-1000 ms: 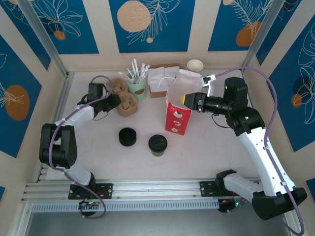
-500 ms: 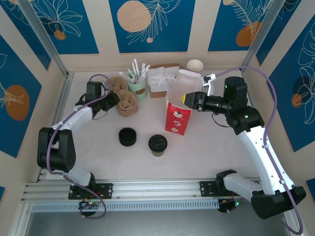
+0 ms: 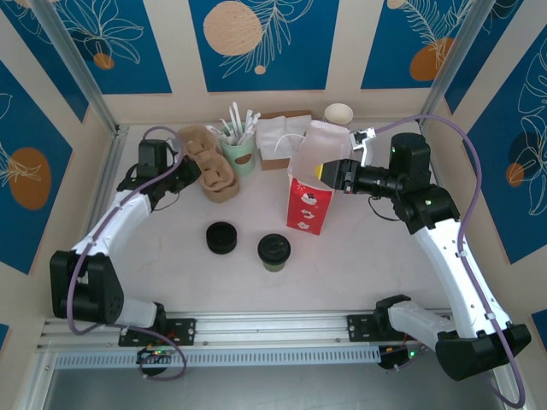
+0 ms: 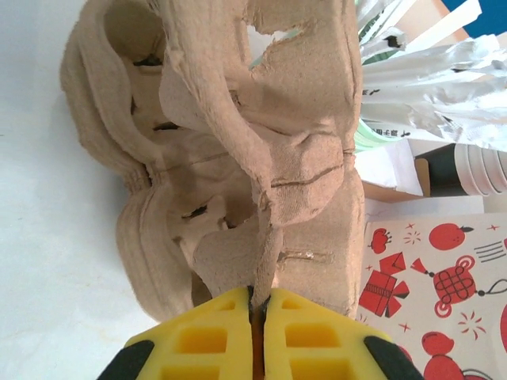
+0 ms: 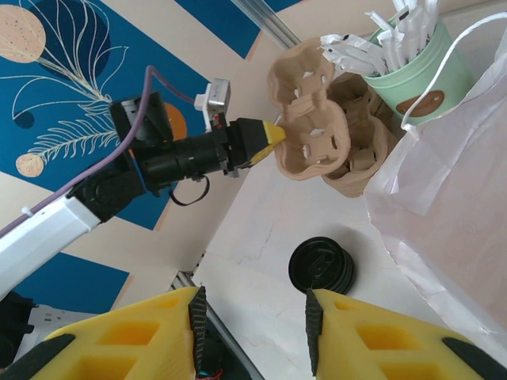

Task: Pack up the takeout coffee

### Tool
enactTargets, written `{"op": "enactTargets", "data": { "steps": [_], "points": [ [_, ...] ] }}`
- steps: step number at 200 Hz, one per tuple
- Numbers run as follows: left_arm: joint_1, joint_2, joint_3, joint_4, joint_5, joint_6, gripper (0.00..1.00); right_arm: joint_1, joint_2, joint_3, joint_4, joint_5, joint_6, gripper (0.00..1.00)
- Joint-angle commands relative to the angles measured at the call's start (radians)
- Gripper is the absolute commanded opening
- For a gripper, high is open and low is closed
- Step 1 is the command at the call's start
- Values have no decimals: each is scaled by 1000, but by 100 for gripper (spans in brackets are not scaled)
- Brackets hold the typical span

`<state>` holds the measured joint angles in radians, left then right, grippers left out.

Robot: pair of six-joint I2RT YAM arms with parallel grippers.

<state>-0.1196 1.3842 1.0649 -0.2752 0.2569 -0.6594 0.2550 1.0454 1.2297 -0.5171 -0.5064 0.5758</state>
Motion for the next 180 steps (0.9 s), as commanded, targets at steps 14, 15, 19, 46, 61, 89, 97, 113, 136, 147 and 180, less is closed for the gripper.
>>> {"op": "enactTargets", "data": {
  "steps": [14,15,19,46,61,89,97,113,136,147,180],
  "points": [
    [12,-104,46,-144,-72,44,8,-5,-11,11,5,-39,16,40],
    [12,-107,46,-147,-73,45,9,-4,-12,11,6,-40,16,40],
    [12,-118,49,-161,-77,49,9,-5,-13,10,8,-40,18,40],
    [13,-198,70,-238,-99,69,9,-4,-16,6,21,-52,23,40],
    [12,-244,83,-271,-100,80,9,-3,-16,5,34,-59,27,40],
    [12,-331,102,-291,-55,104,9,-2,-13,5,60,-79,39,41],
    [11,-350,109,-291,-29,112,10,0,-13,5,71,-85,43,41],
    [11,-384,129,-287,27,116,10,5,-9,8,90,-96,46,41],
    [8,-422,145,-249,121,104,10,19,-1,20,111,-111,45,42],
    [5,-437,144,-209,176,90,10,29,4,29,119,-113,42,42],
    [-27,-428,164,-94,355,41,10,81,20,67,135,-115,13,46]
  ]
}}
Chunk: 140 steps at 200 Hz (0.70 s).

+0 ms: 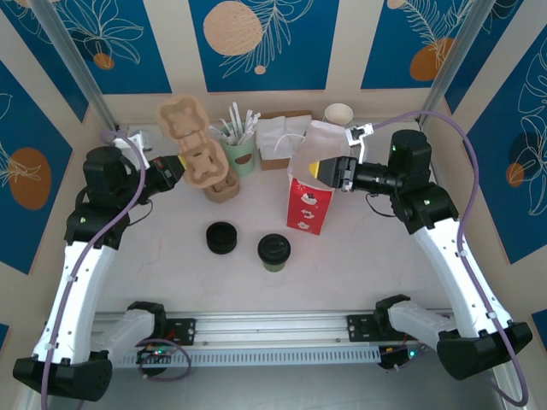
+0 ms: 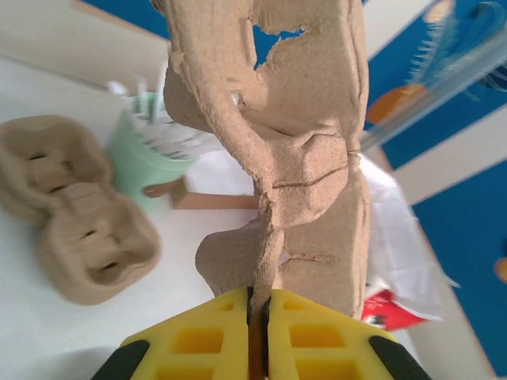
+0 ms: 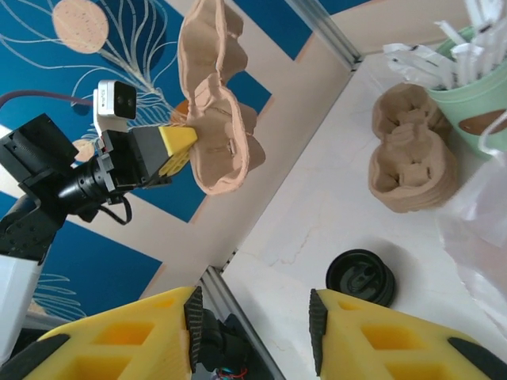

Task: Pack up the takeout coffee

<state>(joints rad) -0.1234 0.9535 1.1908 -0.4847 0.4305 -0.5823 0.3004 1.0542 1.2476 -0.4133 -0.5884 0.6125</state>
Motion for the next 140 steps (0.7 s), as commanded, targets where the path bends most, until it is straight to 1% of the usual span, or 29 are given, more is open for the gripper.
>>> {"op": "enactTargets", "data": {
  "steps": [1,11,34,55,78,101,140],
  "points": [
    [-25,3,39,118,184,-38,10,38,11,50,31,-32,-24,46],
    [-50,6,45,148,206,-43,10,55,10,58,38,-31,-36,47],
    [-133,12,65,203,217,-41,11,92,13,68,57,-30,-54,50],
    [-224,35,91,239,217,-32,11,126,18,83,66,-30,-69,50],
    [-303,62,118,248,196,-10,11,164,20,100,57,-28,-101,50],
    [-347,87,136,258,191,-2,11,193,13,120,25,4,-134,50],
    [-399,113,155,258,182,12,11,200,-3,119,4,24,-149,50]
  ]
}}
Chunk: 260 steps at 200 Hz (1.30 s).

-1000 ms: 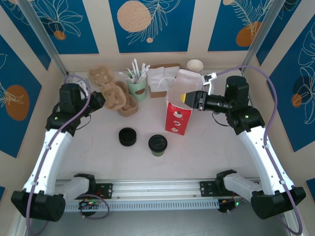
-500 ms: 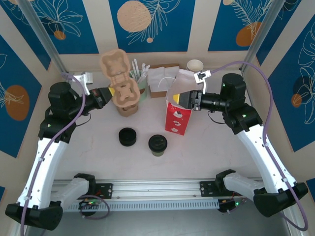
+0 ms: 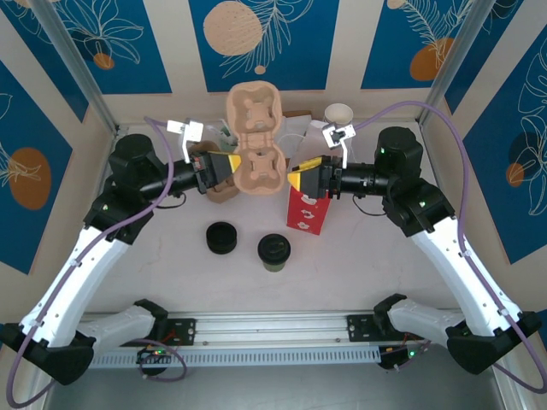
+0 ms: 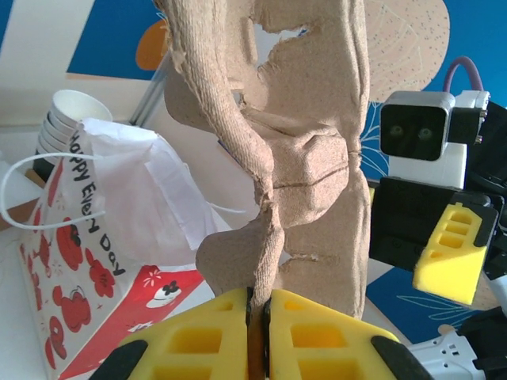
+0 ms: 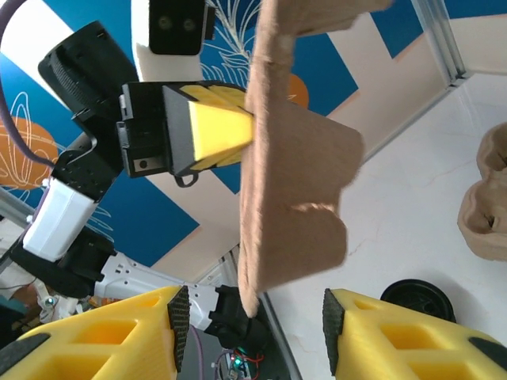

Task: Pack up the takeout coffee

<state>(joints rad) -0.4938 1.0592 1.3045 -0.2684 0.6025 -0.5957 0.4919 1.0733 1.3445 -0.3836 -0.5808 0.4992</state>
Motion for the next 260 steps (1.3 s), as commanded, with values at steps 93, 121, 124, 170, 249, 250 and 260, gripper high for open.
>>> {"op": "enactTargets", "data": {
  "steps": [93,121,124,170,249,250,260],
  "points": [
    [-94,45,70,-3,-38,72,11,16,-26,18,-34,12,-39,15],
    [-103,56,72,-8,-45,83,12,17,-26,20,-44,29,-39,0],
    [-103,57,72,-9,-48,85,12,17,-28,19,-46,34,-39,0],
    [-105,68,128,-97,-87,216,50,9,-48,26,-106,115,-45,0],
    [-106,78,260,-287,-143,646,68,-48,-45,99,-343,193,-28,0],
    [-105,80,262,-289,-142,651,68,-49,-45,100,-347,193,-27,0],
    [-106,88,276,-298,-141,683,68,-48,-38,110,-376,188,-22,0]
  ]
}}
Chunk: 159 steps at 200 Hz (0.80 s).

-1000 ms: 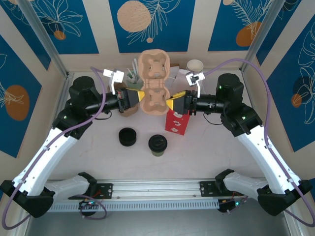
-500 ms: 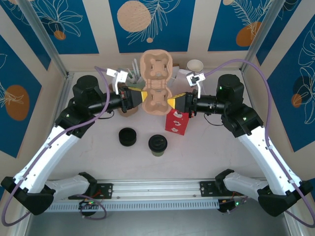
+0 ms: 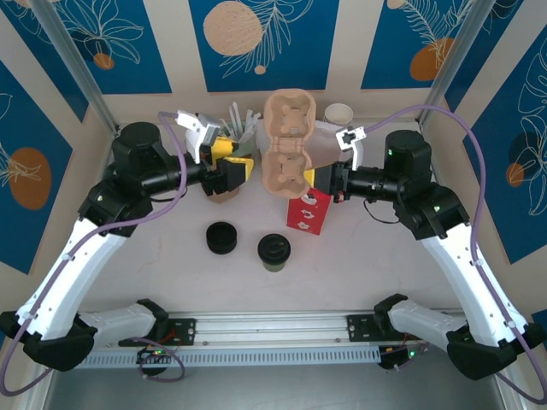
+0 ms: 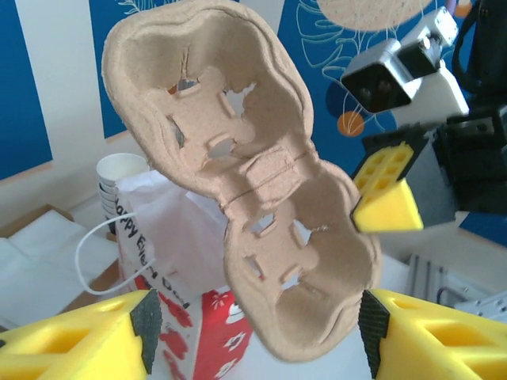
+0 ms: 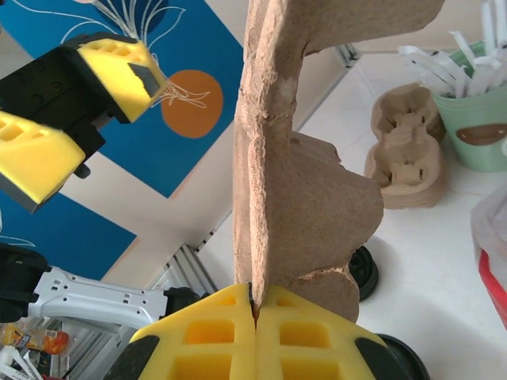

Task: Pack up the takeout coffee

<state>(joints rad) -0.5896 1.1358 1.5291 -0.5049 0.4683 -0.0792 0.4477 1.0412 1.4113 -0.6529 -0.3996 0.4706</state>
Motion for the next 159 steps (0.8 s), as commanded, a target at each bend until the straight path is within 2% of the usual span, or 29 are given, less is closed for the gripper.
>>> {"op": "enactTargets", "data": {
  "steps": [1,42,80,113,137,159],
  "points": [
    [-10,13,52,-62,-7,169,68,-4,-5,44,-109,6,7,0],
    [-54,80,130,-108,15,310,68,-2,39,84,-199,-48,43,0],
    [-133,177,228,-204,-37,453,67,1,69,104,-262,-60,45,0],
    [-183,282,356,-344,-137,552,59,12,76,106,-286,-80,38,0],
    [-216,341,397,-393,-207,613,58,20,76,102,-307,-84,28,0],
    [-229,382,430,-432,-214,642,58,22,77,95,-322,-84,20,0]
  ]
}}
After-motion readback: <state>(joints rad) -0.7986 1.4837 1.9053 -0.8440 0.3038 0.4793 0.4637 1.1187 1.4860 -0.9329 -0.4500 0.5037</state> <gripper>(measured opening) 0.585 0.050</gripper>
